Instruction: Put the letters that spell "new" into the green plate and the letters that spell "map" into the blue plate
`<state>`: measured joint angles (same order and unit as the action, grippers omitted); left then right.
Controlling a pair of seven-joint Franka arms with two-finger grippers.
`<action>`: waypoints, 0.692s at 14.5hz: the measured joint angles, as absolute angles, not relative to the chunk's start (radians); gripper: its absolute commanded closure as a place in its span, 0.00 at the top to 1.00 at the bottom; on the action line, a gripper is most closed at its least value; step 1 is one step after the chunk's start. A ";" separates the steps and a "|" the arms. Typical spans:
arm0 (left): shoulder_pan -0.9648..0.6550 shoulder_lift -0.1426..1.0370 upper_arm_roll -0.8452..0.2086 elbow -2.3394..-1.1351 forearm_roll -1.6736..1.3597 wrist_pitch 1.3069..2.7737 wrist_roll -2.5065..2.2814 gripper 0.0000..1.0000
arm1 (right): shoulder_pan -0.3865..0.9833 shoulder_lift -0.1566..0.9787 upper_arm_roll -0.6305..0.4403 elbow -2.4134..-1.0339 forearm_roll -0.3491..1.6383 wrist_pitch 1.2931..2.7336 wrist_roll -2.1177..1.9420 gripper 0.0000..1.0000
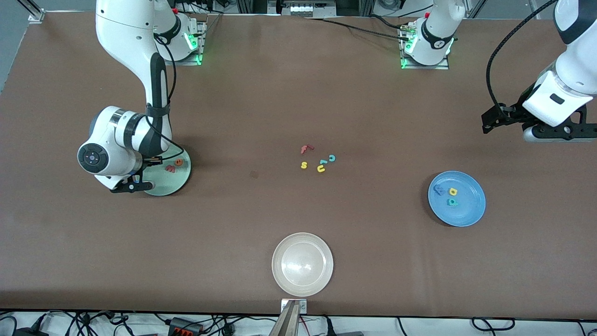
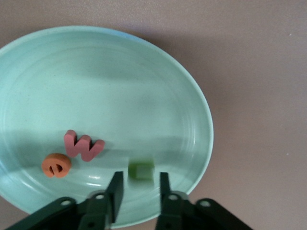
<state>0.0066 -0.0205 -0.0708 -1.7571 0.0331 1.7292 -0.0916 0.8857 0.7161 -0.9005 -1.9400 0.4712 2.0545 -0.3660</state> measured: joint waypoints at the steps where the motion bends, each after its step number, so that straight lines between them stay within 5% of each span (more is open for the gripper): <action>1: 0.006 -0.021 -0.072 -1.755 0.033 1.729 -0.090 1.00 | 0.886 0.717 -0.901 -1.940 0.473 2.056 -0.366 1.00; 10: 0.003 -0.021 -0.078 -1.746 0.033 1.729 -0.087 1.00 | 0.885 0.715 -0.903 -1.935 0.475 2.060 -0.365 1.00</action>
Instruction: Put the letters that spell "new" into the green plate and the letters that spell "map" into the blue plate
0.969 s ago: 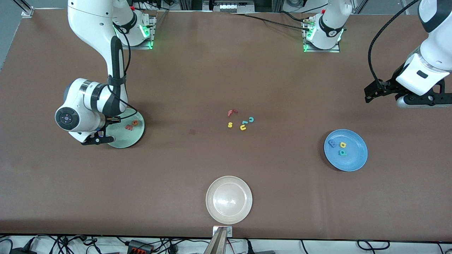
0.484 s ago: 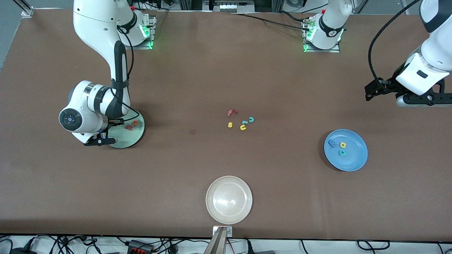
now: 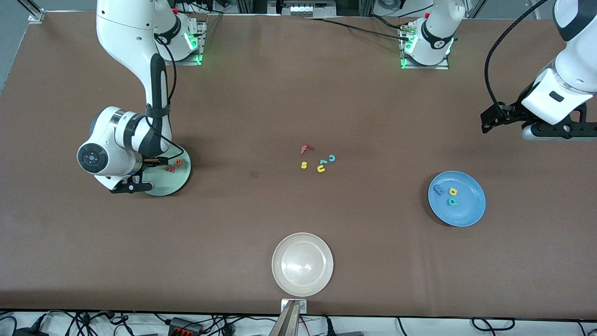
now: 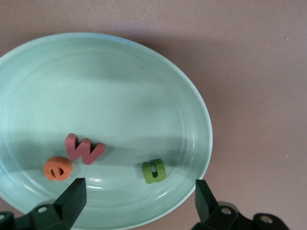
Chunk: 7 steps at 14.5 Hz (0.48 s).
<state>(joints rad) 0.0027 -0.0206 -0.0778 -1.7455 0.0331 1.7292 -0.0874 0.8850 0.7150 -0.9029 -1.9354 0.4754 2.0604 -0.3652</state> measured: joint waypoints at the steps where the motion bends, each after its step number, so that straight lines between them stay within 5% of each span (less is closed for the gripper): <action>1: 0.003 -0.021 -0.078 -1.746 0.033 1.729 -0.087 1.00 | 0.884 0.715 -0.903 -1.932 0.476 2.061 -0.365 1.00; 7: 0.000 -0.021 -0.078 -1.745 0.033 1.729 -0.086 1.00 | 0.870 0.709 -0.905 -1.906 0.494 2.061 -0.355 1.00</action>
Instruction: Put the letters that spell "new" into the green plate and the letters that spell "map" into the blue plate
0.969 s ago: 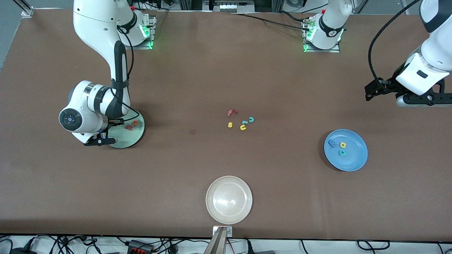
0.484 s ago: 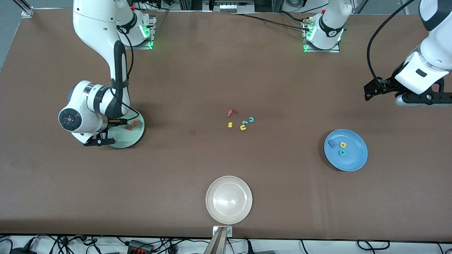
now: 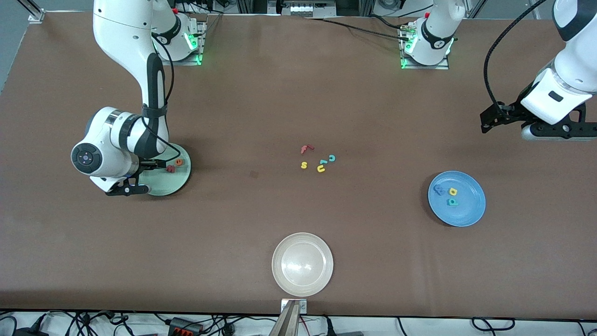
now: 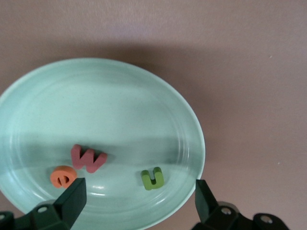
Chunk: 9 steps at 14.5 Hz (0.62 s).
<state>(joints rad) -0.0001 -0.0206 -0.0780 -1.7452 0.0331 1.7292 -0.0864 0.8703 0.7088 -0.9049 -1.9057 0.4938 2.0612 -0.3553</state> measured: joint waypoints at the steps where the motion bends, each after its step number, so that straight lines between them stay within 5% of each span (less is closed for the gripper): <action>1: -0.001 -0.021 -0.078 -1.745 0.033 1.729 -0.086 1.00 | 0.862 0.701 -0.892 -1.896 0.496 2.061 -0.332 1.00; 9: -0.001 -0.021 -0.078 -1.745 0.033 1.729 -0.086 1.00 | 0.599 0.453 -0.511 -1.737 0.246 1.892 0.094 1.00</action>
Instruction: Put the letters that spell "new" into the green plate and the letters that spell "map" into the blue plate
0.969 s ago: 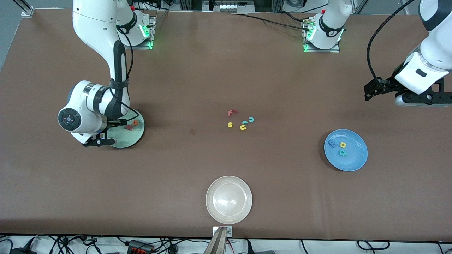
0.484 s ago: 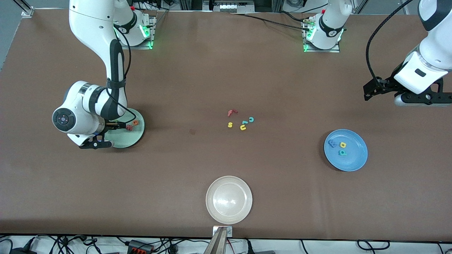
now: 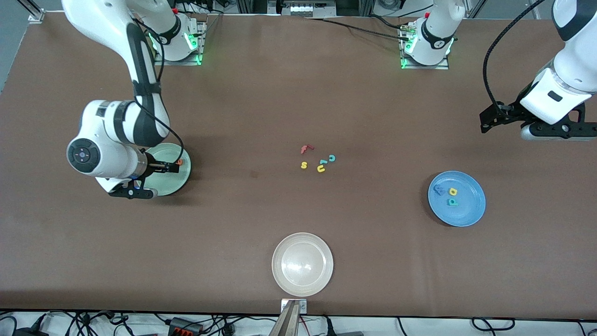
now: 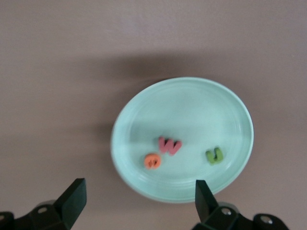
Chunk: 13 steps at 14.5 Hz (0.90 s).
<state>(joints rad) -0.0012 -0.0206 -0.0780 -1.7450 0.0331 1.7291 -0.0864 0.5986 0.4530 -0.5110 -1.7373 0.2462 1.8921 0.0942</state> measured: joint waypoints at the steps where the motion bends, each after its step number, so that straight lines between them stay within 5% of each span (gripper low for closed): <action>1: -0.001 -0.021 -0.078 -1.745 0.033 1.729 -0.086 1.00 | 0.546 0.419 -0.452 -1.703 0.213 1.848 0.137 1.00; 7: -0.002 -0.021 -0.078 -1.745 0.033 1.729 -0.086 1.00 | 0.143 0.243 -0.073 -1.599 0.030 1.751 0.254 1.00; 13: -0.002 -0.021 -0.078 -1.743 0.033 1.729 -0.086 1.00 | 0.036 0.141 -0.064 -1.556 -0.054 1.718 0.220 1.00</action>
<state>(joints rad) -0.0022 -0.0205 -0.0781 -1.7432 0.0331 1.7292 -0.0863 0.0361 0.1407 -0.0641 -1.5563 -0.0541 1.7183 0.2200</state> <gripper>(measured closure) 0.000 0.000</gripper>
